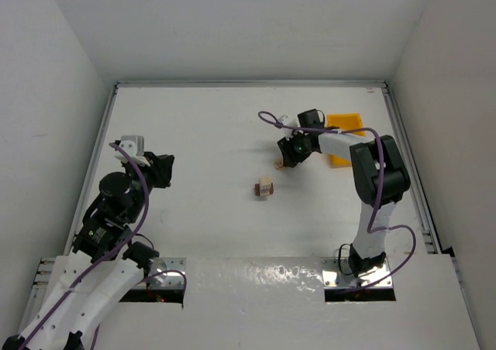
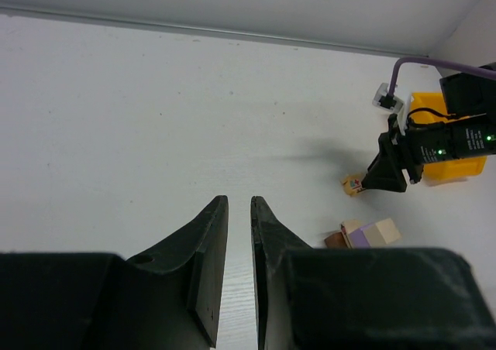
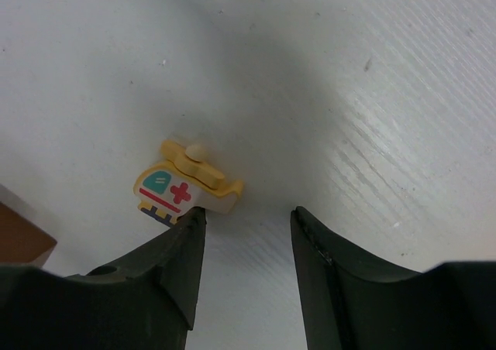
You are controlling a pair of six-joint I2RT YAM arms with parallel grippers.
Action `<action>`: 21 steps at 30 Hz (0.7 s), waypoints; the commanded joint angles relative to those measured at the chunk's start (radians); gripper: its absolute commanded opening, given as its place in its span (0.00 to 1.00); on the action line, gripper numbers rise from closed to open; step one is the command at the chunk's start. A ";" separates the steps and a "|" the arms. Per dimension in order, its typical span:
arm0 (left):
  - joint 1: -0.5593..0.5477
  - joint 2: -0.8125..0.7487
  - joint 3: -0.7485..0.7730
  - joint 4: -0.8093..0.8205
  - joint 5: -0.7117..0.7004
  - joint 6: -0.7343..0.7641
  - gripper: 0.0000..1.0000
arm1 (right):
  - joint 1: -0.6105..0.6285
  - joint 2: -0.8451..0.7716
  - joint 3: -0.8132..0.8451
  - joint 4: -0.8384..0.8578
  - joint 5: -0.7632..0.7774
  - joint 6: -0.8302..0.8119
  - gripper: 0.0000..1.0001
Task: Build the wood block tower
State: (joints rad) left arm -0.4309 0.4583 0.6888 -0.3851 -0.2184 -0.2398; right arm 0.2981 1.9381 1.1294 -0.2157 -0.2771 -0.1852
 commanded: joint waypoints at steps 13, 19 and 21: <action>0.021 0.014 0.006 0.049 0.044 0.011 0.16 | 0.053 -0.172 -0.183 0.148 0.053 0.177 0.39; 0.021 0.013 0.006 0.048 0.040 0.013 0.16 | 0.055 -0.217 -0.212 0.243 0.053 0.245 0.55; 0.023 0.017 0.005 0.049 0.045 0.013 0.16 | 0.055 -0.202 -0.203 0.250 0.041 0.234 0.63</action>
State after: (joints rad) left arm -0.4191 0.4698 0.6884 -0.3847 -0.1890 -0.2398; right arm 0.3550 1.7676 0.9237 -0.0631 -0.2127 0.0208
